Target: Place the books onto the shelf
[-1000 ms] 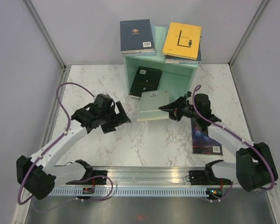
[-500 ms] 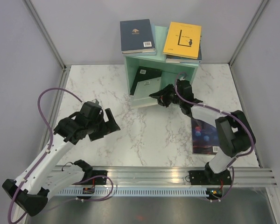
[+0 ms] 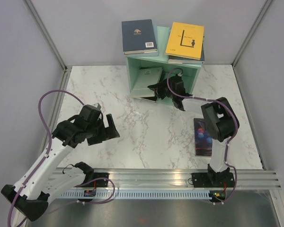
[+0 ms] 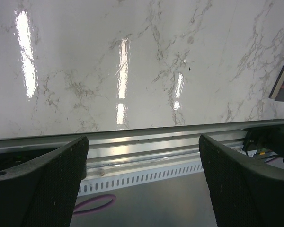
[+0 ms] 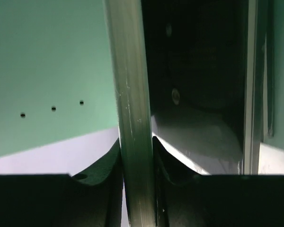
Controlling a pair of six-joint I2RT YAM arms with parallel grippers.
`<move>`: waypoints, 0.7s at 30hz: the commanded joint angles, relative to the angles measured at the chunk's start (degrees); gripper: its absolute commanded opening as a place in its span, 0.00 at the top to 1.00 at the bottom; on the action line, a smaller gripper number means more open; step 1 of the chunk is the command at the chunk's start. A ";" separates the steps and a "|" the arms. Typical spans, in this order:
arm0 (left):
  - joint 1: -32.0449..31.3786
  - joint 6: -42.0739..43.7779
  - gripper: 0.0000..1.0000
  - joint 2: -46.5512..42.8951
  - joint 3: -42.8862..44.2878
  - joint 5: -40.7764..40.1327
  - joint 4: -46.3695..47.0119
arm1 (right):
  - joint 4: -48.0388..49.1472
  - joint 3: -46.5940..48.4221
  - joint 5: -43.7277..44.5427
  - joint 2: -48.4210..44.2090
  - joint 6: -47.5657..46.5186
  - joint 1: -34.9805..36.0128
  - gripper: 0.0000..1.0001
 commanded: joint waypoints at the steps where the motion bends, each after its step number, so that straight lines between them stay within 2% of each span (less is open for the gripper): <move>1: 0.97 5.42 0.00 -0.69 2.75 0.83 -1.80 | -0.06 4.72 5.29 4.29 2.09 0.42 1.00; 4: 1.58 7.00 0.00 -0.34 2.93 1.00 -1.98 | -1.29 6.12 3.98 6.49 1.74 0.60 1.00; 7: 2.11 7.80 0.00 0.27 2.76 1.00 -1.89 | -3.66 5.95 2.74 5.19 0.86 0.86 0.51; 8: 2.20 7.80 0.00 0.28 2.67 1.09 -1.72 | -4.36 4.82 2.82 4.40 0.16 0.95 0.15; 9: 2.28 7.89 0.00 0.45 2.49 1.26 -1.63 | -7.07 4.46 2.74 3.52 -0.28 1.04 0.09; 12: 2.46 7.45 0.00 0.54 1.79 1.88 -0.57 | -11.82 2.00 2.21 -0.52 -2.30 1.13 0.03; 17: 2.55 6.13 0.00 0.63 0.56 2.50 0.83 | -20.35 -1.25 2.21 -7.91 -5.55 1.13 0.02; 21: 2.55 5.08 0.00 0.45 0.03 2.24 1.10 | -31.67 -0.29 1.51 -10.28 -8.19 0.78 0.02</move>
